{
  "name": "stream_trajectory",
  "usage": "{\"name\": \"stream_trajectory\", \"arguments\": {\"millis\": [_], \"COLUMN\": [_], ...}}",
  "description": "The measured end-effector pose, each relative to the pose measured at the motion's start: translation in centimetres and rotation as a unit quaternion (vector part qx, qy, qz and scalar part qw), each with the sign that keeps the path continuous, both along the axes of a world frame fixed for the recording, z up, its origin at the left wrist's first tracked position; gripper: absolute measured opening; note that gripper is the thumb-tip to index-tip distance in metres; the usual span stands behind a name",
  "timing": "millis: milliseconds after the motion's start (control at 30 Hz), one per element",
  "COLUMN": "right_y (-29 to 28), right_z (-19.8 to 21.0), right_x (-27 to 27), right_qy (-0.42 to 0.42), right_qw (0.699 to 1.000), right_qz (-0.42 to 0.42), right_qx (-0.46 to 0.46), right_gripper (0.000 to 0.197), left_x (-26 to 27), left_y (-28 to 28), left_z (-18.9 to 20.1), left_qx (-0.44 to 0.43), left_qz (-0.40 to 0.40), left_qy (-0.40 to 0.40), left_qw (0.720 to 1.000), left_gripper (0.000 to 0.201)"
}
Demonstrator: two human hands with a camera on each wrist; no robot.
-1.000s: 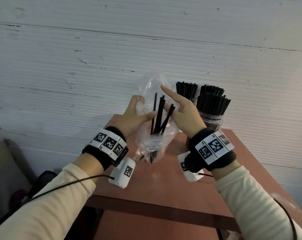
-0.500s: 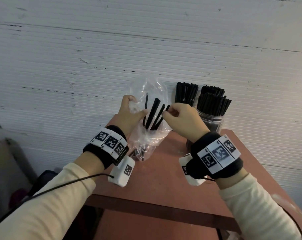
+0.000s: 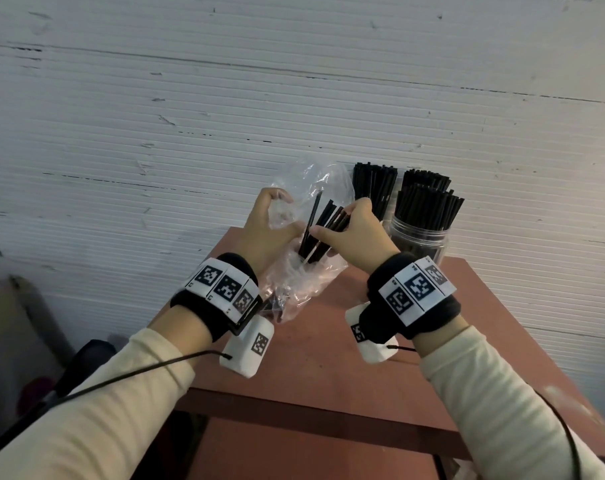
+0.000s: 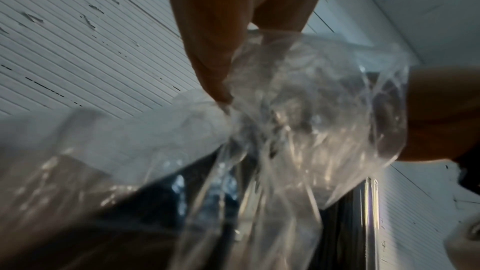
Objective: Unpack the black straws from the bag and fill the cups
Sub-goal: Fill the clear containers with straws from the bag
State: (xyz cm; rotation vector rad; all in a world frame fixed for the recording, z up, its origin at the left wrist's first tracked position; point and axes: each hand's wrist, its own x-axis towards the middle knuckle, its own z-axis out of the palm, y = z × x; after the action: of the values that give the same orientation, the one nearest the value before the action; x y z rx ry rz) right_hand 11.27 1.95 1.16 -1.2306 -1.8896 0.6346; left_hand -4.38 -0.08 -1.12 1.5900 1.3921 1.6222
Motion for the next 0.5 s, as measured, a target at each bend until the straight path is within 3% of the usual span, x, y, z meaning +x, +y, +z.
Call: {"name": "stream_trajectory", "arguments": {"millis": [133, 300, 433, 500], "right_y": [0.66, 0.81, 0.56, 0.55], "right_z": [-0.51, -0.77, -0.65, -0.53], "right_x": [-0.10, 0.42, 0.25, 0.24], "right_qy": [0.062, 0.166, 0.202, 0.179], "right_qw": [0.996, 0.982, 0.971, 0.975], "right_qz": [0.044, 0.093, 0.119, 0.121], "right_qx": [-0.040, -0.018, -0.047, -0.046], "right_gripper": [0.055, 0.032, 0.046, 0.049], "left_x": [0.66, 0.81, 0.95, 0.94], "left_y": [-0.60, -0.28, -0.11, -0.04], "left_z": [0.08, 0.62, 0.41, 0.22], "left_qx": [0.009, 0.018, 0.022, 0.023], "left_qz": [-0.096, -0.098, -0.105, -0.120], "left_qy": [-0.095, -0.119, -0.144, -0.148], "left_qw": [0.991, 0.988, 0.984, 0.981], "left_gripper": [0.037, 0.033, 0.037, 0.038]}}
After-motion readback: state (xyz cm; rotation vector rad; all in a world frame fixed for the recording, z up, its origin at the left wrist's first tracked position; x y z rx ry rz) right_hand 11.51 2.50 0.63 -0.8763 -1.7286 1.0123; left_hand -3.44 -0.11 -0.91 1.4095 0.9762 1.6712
